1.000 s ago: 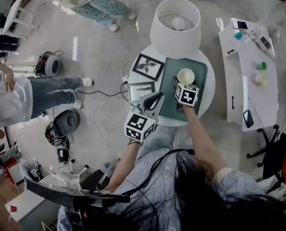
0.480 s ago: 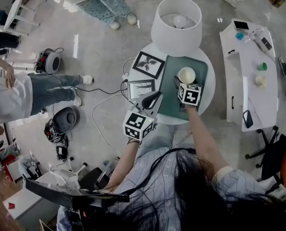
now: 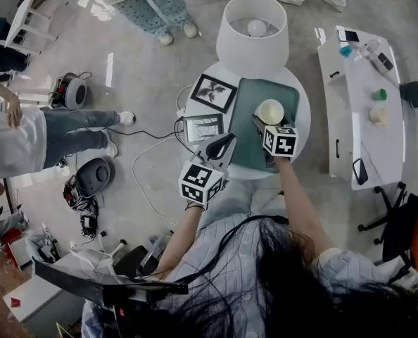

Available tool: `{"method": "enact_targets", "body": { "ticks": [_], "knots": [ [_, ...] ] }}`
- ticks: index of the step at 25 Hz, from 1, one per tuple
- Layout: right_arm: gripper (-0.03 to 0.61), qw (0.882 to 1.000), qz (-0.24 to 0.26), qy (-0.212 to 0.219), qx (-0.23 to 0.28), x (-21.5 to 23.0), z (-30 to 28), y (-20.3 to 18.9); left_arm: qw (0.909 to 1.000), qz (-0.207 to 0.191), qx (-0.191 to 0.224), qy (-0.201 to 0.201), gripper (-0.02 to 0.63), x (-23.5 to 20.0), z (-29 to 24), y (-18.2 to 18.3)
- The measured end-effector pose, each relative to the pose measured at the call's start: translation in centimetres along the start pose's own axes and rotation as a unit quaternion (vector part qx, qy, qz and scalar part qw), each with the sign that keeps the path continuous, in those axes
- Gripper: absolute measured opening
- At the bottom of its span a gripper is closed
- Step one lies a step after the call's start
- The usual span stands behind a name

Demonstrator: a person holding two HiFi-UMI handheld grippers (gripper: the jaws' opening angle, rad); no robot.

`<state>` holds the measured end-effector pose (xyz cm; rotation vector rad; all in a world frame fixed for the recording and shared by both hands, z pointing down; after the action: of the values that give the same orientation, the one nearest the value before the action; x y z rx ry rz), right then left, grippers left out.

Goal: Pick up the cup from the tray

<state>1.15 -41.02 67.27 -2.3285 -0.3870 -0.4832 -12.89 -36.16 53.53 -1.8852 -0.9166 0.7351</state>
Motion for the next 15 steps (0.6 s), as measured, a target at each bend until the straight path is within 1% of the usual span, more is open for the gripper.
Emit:
{"method": "enact_targets", "body": {
  "ticks": [4,12,15],
  "knots": [
    [0.413,1.0,0.0,0.03,0.002,-1.0,1.6,0.4,1.0,-0.002,0.006,-0.004,0.015,0.8,0.0,0.1],
    [0.413,0.998,0.014,0.062,0.009,-2.2,5.5,1.3,0.9998,-0.005,0.014,-0.009,0.015,2.0,0.1,-0.1],
    [0.413,0.997,0.012,0.074,0.01,-2.4,7.2,1.7,0.9998,-0.007,0.018,-0.01,0.015,2.8,0.1,0.1]
  ]
}}
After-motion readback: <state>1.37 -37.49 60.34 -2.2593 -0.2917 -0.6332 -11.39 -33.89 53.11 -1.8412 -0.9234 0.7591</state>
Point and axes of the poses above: the fingertips, and each gripper's own axes: z backward along the fingers, x to its right, y out of its top, the point moved 2 cm from there along z, backward along the fingers, and after that the axes turned 11 degrees about -z, right-handed, at the moved point
